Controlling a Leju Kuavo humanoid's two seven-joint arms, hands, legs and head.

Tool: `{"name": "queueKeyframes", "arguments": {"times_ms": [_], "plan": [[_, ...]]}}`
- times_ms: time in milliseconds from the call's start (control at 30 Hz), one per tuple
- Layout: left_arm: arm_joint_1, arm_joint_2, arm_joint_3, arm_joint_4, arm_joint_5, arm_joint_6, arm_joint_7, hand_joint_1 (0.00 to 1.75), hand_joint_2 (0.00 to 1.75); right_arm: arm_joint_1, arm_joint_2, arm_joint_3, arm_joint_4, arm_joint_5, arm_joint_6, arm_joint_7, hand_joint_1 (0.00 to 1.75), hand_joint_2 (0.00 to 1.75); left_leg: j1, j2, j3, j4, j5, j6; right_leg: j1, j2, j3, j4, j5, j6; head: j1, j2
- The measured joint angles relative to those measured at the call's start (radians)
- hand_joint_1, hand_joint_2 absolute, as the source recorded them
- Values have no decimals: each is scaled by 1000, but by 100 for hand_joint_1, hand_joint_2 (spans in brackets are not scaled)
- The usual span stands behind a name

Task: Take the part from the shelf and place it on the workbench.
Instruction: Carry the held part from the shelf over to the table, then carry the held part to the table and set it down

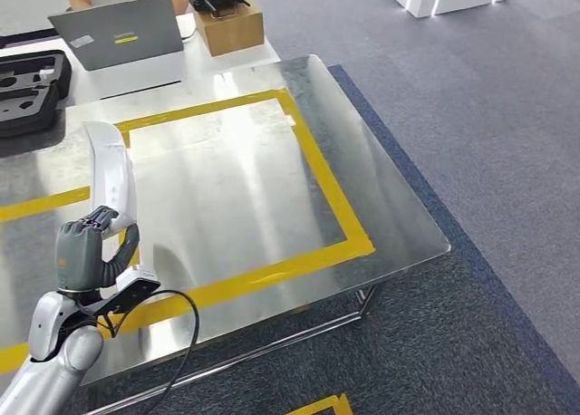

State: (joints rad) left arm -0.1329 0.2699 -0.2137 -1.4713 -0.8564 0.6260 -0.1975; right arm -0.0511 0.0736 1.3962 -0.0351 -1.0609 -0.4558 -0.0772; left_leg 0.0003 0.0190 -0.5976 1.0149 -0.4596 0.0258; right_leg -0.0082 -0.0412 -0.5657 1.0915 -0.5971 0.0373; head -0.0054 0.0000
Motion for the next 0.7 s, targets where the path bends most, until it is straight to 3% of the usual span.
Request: {"name": "queueKeyframes", "arguments": {"times_ms": [33,67,100,133,167,200,267,333,400,433,500,533,600,633,700], "plan": [[-1,-1,0,0,0,0,0,175,175,1,0,0,0,0,0,0,0,0,1,-12,-1,0,1,3,-1,27,-32,65,-31,2,3,0],[0,-2,-1,0,0,0,0,175,175,3,0,0,0,0,0,0,0,0,1,-24,-2,0,1,5,-2,36,-68,134,-57,3,5,0],[2,-2,-1,0,0,0,0,175,175,5,0,0,0,0,0,0,0,0,1,-36,-2,0,1,5,-2,38,-97,185,-70,4,5,0],[4,-3,-2,0,1,0,0,175,175,6,0,0,0,0,0,1,0,0,1,-50,-2,1,1,5,-2,40,-114,207,-65,5,5,0],[5,-3,-2,0,1,0,0,175,175,6,0,0,0,0,0,1,0,0,2,-64,-1,1,1,5,-2,42,-110,186,-39,4,5,0],[5,-3,-2,0,2,0,0,175,175,7,0,0,0,0,0,0,0,0,2,-77,0,3,0,4,-3,49,-89,131,0,3,5,0],[4,-3,-2,0,3,0,0,175,175,6,0,0,0,0,0,0,0,0,4,-105,-2,8,-2,-2,-9,92,-31,-2,62,-2,5,0],[4,-3,-2,0,3,-1,1,175,175,7,0,0,0,1,0,0,0,0,5,-129,-10,11,1,-16,-11,120,1,-64,75,-10,6,0],[7,-1,-2,0,3,-1,2,175,175,6,0,0,0,2,0,-1,0,0,8,-150,-16,9,7,-29,-10,101,7,-70,77,-19,6,0],[9,1,-2,0,3,-1,2,175,175,5,1,0,0,2,0,-1,0,0,7,-145,-19,14,4,-34,-11,90,9,-72,79,-24,5,0],[6,5,-2,0,4,-1,2,175,175,4,1,0,0,3,0,-2,0,0,4,-97,-45,72,-31,-44,-14,64,15,-78,80,-35,-4,0],[4,5,-2,0,4,-1,2,175,175,5,1,0,0,3,0,-2,0,0,4,-63,-72,132,-62,-48,-13,50,16,-78,79,-39,-9,0],[3,4,-4,0,5,-1,2,175,175,7,1,0,0,3,2,-2,0,0,6,-32,-131,257,-110,-54,-10,21,18,-78,75,-43,-13,0],[5,4,-4,1,6,-1,2,175,175,7,1,0,0,3,2,-2,0,0,7,-28,-144,287,-113,-54,-9,8,19,-78,74,-44,-14,0],[5,5,-4,2,6,-1,3,175,175,7,1,0,0,3,2,-3,0,0,7,-20,-113,228,-66,-50,-7,-17,24,-78,69,-44,-14,0]]}}
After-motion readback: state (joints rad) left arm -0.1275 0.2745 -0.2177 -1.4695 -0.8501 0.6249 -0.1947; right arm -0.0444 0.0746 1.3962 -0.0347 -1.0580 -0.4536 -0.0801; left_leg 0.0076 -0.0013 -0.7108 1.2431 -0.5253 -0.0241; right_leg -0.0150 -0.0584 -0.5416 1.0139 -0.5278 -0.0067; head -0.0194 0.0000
